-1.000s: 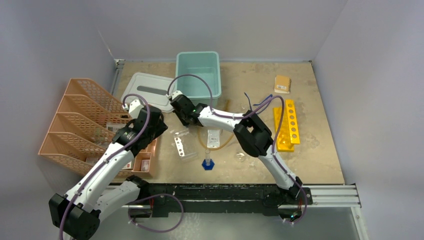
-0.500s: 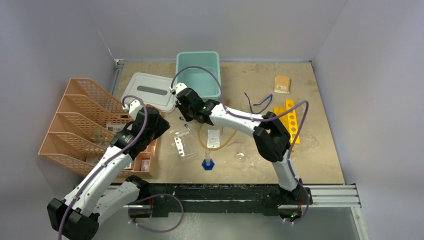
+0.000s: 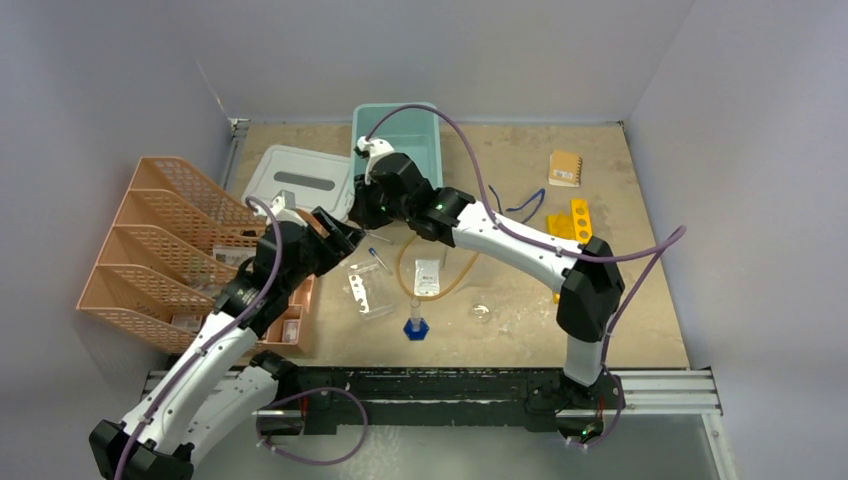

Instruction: Organize the chemistry lab equipment

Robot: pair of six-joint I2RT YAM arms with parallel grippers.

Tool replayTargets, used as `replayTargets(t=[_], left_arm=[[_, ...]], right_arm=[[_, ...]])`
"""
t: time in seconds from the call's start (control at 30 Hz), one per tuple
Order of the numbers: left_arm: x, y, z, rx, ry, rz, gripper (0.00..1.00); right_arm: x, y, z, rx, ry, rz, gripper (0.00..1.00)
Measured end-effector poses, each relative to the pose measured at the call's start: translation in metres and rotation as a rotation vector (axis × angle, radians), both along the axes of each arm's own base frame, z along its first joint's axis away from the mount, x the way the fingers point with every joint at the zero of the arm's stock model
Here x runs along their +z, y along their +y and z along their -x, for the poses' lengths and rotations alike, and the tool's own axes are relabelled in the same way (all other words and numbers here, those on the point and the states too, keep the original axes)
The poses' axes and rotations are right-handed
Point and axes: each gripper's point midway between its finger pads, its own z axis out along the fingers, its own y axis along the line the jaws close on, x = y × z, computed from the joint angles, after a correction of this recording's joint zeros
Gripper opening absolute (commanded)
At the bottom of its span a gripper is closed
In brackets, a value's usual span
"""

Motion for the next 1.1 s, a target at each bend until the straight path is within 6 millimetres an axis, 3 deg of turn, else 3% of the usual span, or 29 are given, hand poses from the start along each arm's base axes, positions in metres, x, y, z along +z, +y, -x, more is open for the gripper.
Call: replayTargets(t=[0.27, 0.4, 0.7, 0.77, 0.9, 1.1], left_arm=[[0.015, -0.013, 0.000, -0.056, -0.079, 0.080, 0.52], [0.020, -0.016, -0.002, -0.059, -0.095, 0.094, 0.36], [0.027, -0.021, 0.000, -0.094, -0.128, 0.119, 0.00], [0.027, -0.022, 0.001, -0.104, -0.131, 0.117, 0.00], [0.031, -0.024, 0.005, -0.146, -0.161, 0.094, 0.00], [0.047, -0.035, 0.014, -0.314, -0.254, -0.010, 0.00]], right_arm=[[0.027, 0.003, 0.015, -0.022, 0.092, -0.126, 0.16], [0.035, 0.003, 0.023, -0.023, 0.130, -0.169, 0.16], [0.026, 0.001, 0.031, -0.039, 0.206, -0.195, 0.18], [0.025, 0.000, 0.032, -0.041, 0.211, -0.195, 0.24], [0.032, -0.005, 0.033, -0.043, 0.211, -0.205, 0.47], [0.046, -0.023, 0.034, 0.000, 0.245, -0.197, 0.55]])
